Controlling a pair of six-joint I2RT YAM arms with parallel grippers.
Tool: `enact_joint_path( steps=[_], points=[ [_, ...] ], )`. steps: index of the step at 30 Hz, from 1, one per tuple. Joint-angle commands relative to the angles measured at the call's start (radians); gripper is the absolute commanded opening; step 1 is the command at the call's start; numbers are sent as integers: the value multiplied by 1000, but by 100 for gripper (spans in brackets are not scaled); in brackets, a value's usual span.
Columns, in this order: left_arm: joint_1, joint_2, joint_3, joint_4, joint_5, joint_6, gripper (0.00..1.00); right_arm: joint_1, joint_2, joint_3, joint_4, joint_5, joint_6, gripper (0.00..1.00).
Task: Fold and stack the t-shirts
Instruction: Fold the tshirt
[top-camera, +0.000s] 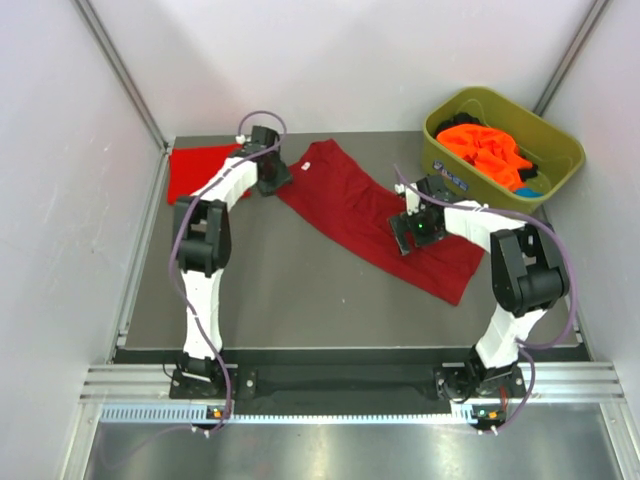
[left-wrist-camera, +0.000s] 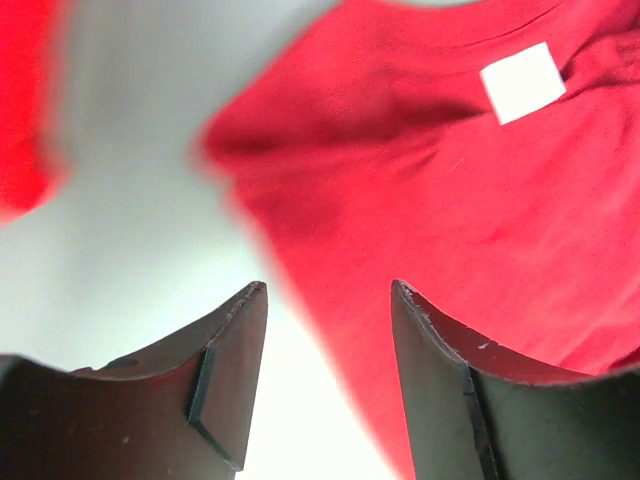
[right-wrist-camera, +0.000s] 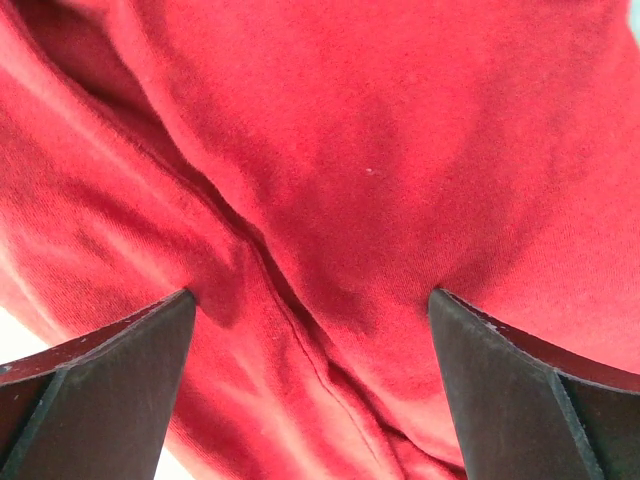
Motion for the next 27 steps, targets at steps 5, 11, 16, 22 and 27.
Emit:
enact_joint_path(
  steps=[5,11,16,22,27],
  points=[
    [51,-275,-237,52,-25,38,57,4,-29,-125,4,-49,215,100],
    [48,-390,-407,58,34,23,57,10,-78,-218,23,17,341,100],
    [39,-491,-535,94,72,20,57,17,-127,-287,21,35,436,100],
    [37,-597,-630,105,131,12,57,58,-243,-389,64,46,588,100],
    [36,-643,-710,141,209,11,57,83,-328,-435,49,89,672,100]
  ],
)
